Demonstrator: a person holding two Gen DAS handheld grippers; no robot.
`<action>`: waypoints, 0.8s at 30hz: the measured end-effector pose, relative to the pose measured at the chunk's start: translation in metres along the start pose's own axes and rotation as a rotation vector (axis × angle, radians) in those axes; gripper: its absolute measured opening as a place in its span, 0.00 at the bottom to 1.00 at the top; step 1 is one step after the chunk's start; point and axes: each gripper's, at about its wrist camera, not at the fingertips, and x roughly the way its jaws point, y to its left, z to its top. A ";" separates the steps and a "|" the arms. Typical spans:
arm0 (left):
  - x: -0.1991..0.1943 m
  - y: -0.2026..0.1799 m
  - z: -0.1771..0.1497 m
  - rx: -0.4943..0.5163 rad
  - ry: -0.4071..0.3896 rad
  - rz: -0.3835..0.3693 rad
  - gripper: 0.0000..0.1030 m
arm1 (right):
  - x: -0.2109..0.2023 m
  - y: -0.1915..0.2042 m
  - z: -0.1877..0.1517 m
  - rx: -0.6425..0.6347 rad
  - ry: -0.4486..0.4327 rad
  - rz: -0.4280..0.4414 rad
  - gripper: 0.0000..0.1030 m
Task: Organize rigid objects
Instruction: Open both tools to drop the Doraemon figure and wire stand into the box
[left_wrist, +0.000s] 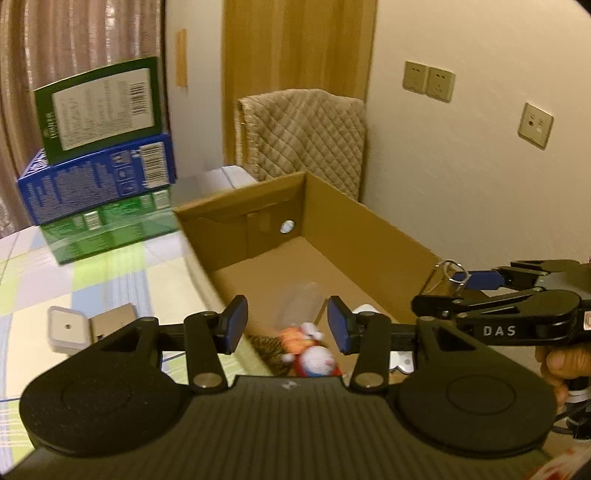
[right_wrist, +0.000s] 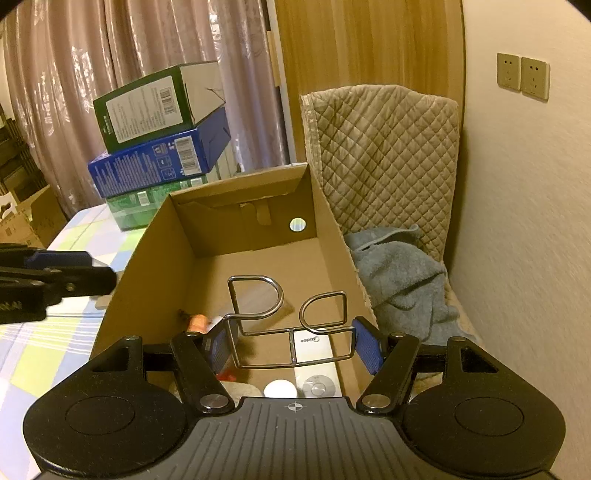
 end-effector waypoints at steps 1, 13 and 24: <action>-0.003 0.004 0.000 -0.012 -0.003 0.002 0.41 | 0.000 0.000 0.000 0.001 0.000 0.002 0.63; -0.018 0.023 -0.008 -0.063 -0.009 0.022 0.41 | 0.008 0.012 0.004 -0.006 0.013 0.021 0.63; -0.029 0.032 -0.015 -0.087 -0.014 0.036 0.41 | -0.004 0.007 0.007 0.035 -0.062 0.057 0.79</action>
